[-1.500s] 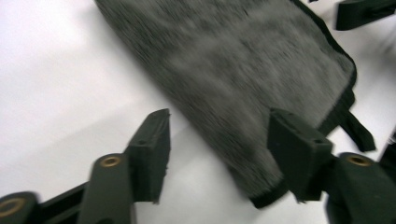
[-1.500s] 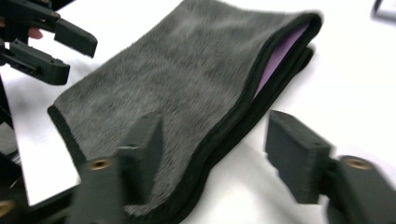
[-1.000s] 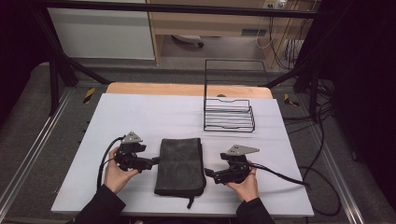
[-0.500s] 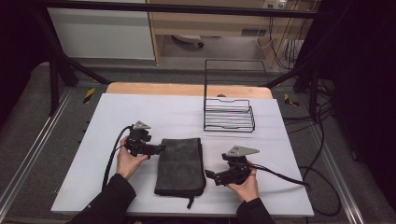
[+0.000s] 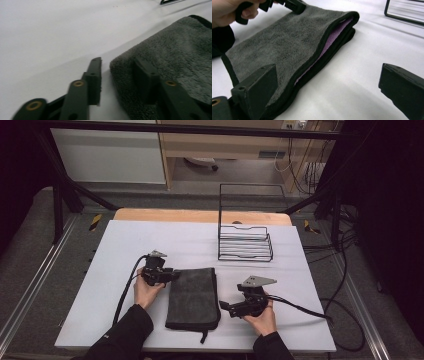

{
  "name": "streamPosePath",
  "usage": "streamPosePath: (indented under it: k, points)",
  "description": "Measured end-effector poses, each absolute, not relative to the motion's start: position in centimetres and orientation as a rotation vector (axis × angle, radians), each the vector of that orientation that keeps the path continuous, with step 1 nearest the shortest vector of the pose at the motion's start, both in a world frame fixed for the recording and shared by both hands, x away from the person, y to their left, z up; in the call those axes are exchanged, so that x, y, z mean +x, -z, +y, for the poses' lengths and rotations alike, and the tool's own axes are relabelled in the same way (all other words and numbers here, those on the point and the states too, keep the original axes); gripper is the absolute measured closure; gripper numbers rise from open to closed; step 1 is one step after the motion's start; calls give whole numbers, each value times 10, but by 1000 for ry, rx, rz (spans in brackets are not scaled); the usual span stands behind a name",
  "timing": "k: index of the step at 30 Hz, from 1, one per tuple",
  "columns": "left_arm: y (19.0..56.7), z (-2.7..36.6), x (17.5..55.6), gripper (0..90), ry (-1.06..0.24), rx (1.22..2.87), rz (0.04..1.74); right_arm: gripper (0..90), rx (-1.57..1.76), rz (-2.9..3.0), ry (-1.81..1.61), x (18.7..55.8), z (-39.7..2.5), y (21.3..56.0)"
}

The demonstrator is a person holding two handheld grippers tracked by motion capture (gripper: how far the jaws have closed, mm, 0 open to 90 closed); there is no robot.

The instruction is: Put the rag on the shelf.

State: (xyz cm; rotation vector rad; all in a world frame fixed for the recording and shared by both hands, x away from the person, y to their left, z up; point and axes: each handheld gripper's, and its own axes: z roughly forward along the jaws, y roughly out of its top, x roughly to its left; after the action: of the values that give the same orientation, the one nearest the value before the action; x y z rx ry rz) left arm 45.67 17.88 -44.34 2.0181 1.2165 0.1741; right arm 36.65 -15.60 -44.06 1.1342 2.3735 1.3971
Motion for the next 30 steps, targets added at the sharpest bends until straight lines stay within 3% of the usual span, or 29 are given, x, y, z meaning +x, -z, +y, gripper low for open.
streamPosePath:
  k: [3,15,23,30]
  points:
    - [444,177,456,704,-164,2027,1217,57,1155,2343,-1427,370,-156,438]
    - [446,174,454,740,-185,2045,1200,158,1254,2273,-1444,414,-130,428]
    - [447,173,452,743,-202,2047,1187,361,1342,2273,-1388,448,-110,441]
    - [447,174,453,742,-200,2048,1182,500,1346,2333,-1293,455,-108,454]
